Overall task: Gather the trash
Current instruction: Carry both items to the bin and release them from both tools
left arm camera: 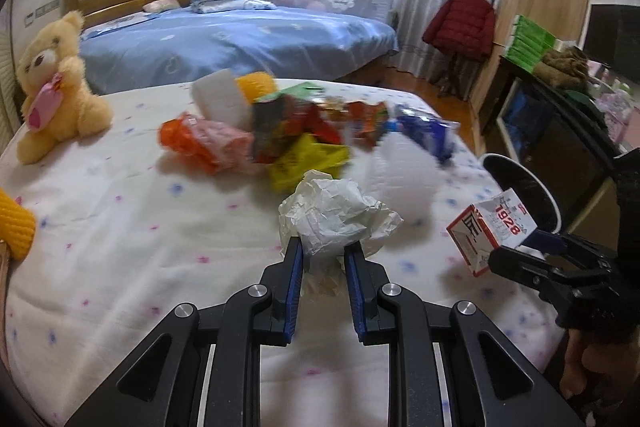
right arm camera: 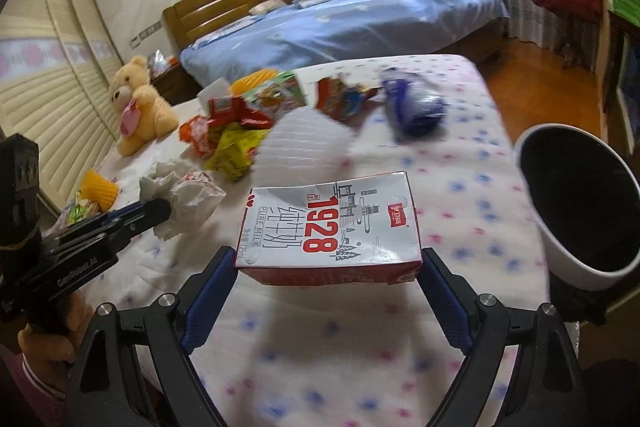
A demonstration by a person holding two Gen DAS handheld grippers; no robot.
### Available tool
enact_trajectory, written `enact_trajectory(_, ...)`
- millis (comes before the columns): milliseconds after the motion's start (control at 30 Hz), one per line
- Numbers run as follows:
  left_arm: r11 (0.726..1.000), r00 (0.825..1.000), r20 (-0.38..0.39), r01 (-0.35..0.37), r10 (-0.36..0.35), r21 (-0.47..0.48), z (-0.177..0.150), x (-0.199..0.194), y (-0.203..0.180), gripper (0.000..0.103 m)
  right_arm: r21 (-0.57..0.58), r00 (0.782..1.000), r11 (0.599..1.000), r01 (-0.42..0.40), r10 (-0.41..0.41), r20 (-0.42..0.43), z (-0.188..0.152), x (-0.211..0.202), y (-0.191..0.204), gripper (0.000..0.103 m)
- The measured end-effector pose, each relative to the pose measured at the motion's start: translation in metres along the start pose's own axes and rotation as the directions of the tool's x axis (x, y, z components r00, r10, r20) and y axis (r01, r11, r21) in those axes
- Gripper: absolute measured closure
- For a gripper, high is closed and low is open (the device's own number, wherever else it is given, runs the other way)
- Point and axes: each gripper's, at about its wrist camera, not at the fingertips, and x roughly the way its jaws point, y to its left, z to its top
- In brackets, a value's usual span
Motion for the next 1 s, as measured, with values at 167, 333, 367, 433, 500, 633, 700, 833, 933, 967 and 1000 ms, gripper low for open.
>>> enact_trajectory(167, 0.999, 1.0, -0.009, 0.023, -0.023, 0.037, 0.002, 0.001, -0.026, 0.083, 0.047, 0.999, 0.999, 0.026, -0.027, 0.027, -0.001, -0.017, -0.031, 0.012)
enact_trajectory(333, 0.996, 0.998, -0.024, 0.054, -0.053, 0.069, 0.004, 0.007, -0.05, 0.083, 0.088, 0.998, 0.995, 0.048, -0.051, 0.041, -0.005, -0.028, -0.058, 0.012)
enact_trajectory(367, 0.995, 0.998, -0.026, 0.06, -0.058, 0.076, 0.005, 0.008, -0.055, 0.083, 0.097, 0.997, 0.994, 0.053, -0.057, 0.042, -0.005, -0.03, -0.065, 0.012)
enact_trajectory(433, 0.994, 0.997, -0.029, 0.067, -0.065, 0.091, 0.007, 0.012, -0.064, 0.083, 0.111, 0.997, 0.992, 0.059, -0.064, 0.045, -0.007, -0.035, -0.075, 0.012)
enact_trajectory(500, 0.992, 0.997, -0.032, 0.075, -0.072, 0.105, 0.01, 0.018, -0.073, 0.083, 0.123, 0.996, 0.99, 0.068, -0.074, 0.049, -0.009, -0.039, -0.083, 0.012)
enact_trajectory(633, 0.988, 0.995, -0.04, 0.096, -0.092, 0.122, 0.015, 0.027, -0.087, 0.083, 0.148, 0.994, 0.985, 0.084, -0.093, 0.058, -0.009, -0.046, -0.1, 0.012)
enact_trajectory(700, 0.986, 0.995, -0.043, 0.1, -0.095, 0.131, 0.018, 0.032, -0.093, 0.083, 0.156, 0.993, 0.984, 0.091, -0.102, 0.062, -0.009, -0.049, -0.106, 0.012)
enact_trajectory(833, 0.982, 0.993, -0.048, 0.11, -0.103, 0.151, 0.023, 0.045, -0.111, 0.083, 0.173, 0.99, 0.979, 0.107, -0.121, 0.07, -0.008, -0.055, -0.122, 0.012)
enact_trajectory(933, 0.98, 0.992, -0.057, 0.123, -0.115, 0.157, 0.027, 0.054, -0.12, 0.083, 0.186, 0.988, 0.975, 0.119, -0.135, 0.075, -0.006, -0.059, -0.134, 0.012)
enact_trajectory(967, 0.979, 0.991, -0.06, 0.128, -0.12, 0.159, 0.029, 0.058, -0.124, 0.083, 0.19, 0.987, 0.974, 0.125, -0.142, 0.076, -0.005, -0.06, -0.138, 0.012)
enact_trajectory(1000, 0.978, 0.99, -0.062, 0.132, -0.123, 0.161, 0.03, 0.06, -0.127, 0.083, 0.194, 0.986, 0.973, 0.128, -0.145, 0.077, -0.005, -0.061, -0.143, 0.012)
